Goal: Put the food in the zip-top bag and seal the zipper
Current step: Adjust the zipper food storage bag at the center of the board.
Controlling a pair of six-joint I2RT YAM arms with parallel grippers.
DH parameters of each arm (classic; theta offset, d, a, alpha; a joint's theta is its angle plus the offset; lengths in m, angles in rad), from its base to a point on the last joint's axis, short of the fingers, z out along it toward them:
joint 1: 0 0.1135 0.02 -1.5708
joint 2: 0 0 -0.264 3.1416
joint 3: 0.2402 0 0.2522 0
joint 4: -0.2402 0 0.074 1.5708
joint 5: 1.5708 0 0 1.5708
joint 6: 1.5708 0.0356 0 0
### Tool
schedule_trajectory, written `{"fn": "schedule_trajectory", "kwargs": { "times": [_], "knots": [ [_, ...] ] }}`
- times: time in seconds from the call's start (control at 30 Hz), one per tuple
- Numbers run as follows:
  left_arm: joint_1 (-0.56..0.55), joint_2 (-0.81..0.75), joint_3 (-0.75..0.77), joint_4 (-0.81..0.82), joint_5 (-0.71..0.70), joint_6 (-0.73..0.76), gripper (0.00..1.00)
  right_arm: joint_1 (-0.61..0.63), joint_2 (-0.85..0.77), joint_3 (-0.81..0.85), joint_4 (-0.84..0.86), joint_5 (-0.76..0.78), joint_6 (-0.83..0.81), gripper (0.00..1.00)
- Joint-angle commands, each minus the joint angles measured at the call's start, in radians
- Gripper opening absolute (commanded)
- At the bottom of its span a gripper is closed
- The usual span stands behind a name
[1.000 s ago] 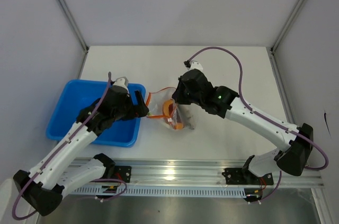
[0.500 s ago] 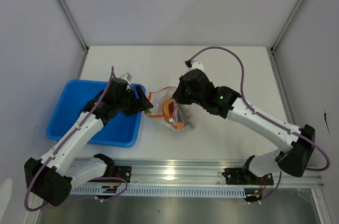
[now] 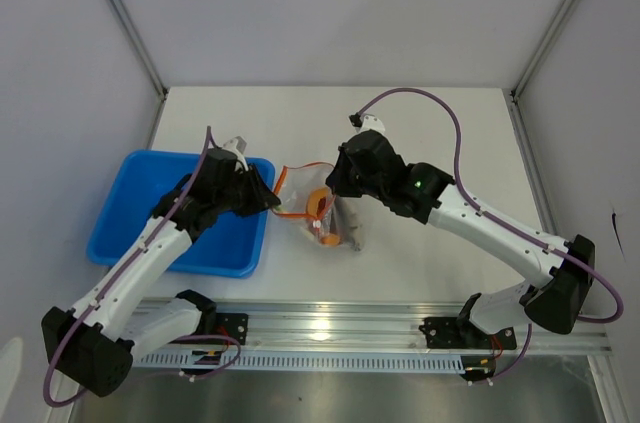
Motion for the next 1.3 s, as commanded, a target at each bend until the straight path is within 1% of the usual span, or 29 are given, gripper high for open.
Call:
{"fn": "schedule_trajectory", "kwargs": {
  "times": [0.0,0.03,0.1,0.3,0.33,0.43,0.57,0.6,0.63,0.67,0.7,0.77,0.8,0.83,0.87,0.9,0.93,0.97,1.03,1.07,1.1,1.13,1.17,1.27],
  "knots": [
    [0.008,-0.06,0.02,-0.037,-0.079,0.046,0.31,-0.001,-0.036,0.016,0.043,0.013,-0.006,0.0],
    [0.008,-0.074,0.023,-0.043,-0.096,0.049,0.26,-0.001,-0.037,0.015,0.043,0.012,-0.006,0.0],
    [0.008,-0.086,0.029,-0.049,-0.124,0.057,0.24,-0.001,-0.036,0.012,0.043,0.015,-0.006,0.0],
    [0.008,-0.124,0.051,-0.06,-0.151,0.078,0.23,-0.002,-0.036,0.007,0.043,0.021,-0.007,0.0],
    [0.008,-0.135,0.056,-0.06,-0.183,0.086,0.23,-0.001,-0.034,0.006,0.041,0.021,-0.011,0.0],
    [0.006,-0.15,0.062,-0.06,-0.2,0.092,0.25,-0.001,-0.031,0.006,0.043,0.016,-0.012,0.0],
    [0.008,-0.184,0.059,-0.045,-0.211,0.093,0.37,-0.001,-0.028,0.004,0.047,0.004,-0.014,0.0],
    [0.008,-0.189,0.057,-0.04,-0.214,0.093,0.43,-0.001,-0.027,0.006,0.049,0.001,-0.015,0.0],
    [0.008,-0.19,0.059,-0.037,-0.222,0.092,0.47,-0.001,-0.028,0.007,0.051,-0.001,-0.012,0.0],
    [0.008,-0.189,0.056,-0.032,-0.222,0.093,0.5,-0.002,-0.028,0.007,0.049,-0.002,-0.014,0.0],
    [0.008,-0.181,0.054,-0.023,-0.22,0.095,0.5,-0.001,-0.028,0.007,0.051,-0.004,-0.014,0.0],
    [0.008,-0.167,0.054,-0.018,-0.216,0.095,0.48,0.001,-0.028,0.01,0.051,-0.005,-0.014,0.0],
    [0.008,-0.157,0.051,-0.006,-0.21,0.095,0.42,0.002,-0.028,0.01,0.051,-0.004,-0.011,0.0],
    [0.008,-0.151,0.051,0.0,-0.196,0.093,0.4,0.004,-0.03,0.012,0.051,-0.005,-0.009,0.0],
    [0.008,-0.146,0.049,0.008,-0.19,0.09,0.39,0.004,-0.03,0.012,0.051,-0.007,-0.009,0.0],
    [0.008,-0.137,0.049,0.018,-0.185,0.089,0.4,0.005,-0.03,0.013,0.051,-0.004,-0.011,0.0],
    [0.008,-0.132,0.048,0.018,-0.17,0.086,0.44,0.006,-0.031,0.015,0.051,-0.004,-0.011,0.0],
    [0.008,-0.131,0.049,0.018,-0.164,0.086,0.55,0.007,-0.03,0.018,0.046,-0.004,-0.011,0.0],
    [0.006,-0.138,0.045,0.014,-0.164,0.089,0.65,0.007,-0.03,0.019,0.043,-0.001,-0.014,0.0],
    [0.008,-0.143,0.042,0.011,-0.164,0.089,0.77,0.006,-0.03,0.019,0.043,0.001,-0.014,0.0],
    [0.008,-0.149,0.025,0.009,-0.164,0.087,0.82,0.006,-0.031,0.019,0.043,0.002,-0.015,0.0],
    [0.008,-0.154,0.019,0.008,-0.164,0.087,0.85,0.007,-0.031,0.019,0.044,0.003,-0.014,0.0],
    [0.008,-0.155,0.014,0.009,-0.129,0.089,0.89,0.006,-0.03,0.019,0.046,0.001,-0.015,0.0],
    [0.008,-0.141,-0.007,0.011,-0.111,0.078,0.91,0.007,-0.023,0.022,0.051,-0.005,-0.014,0.0]
  ]
}}
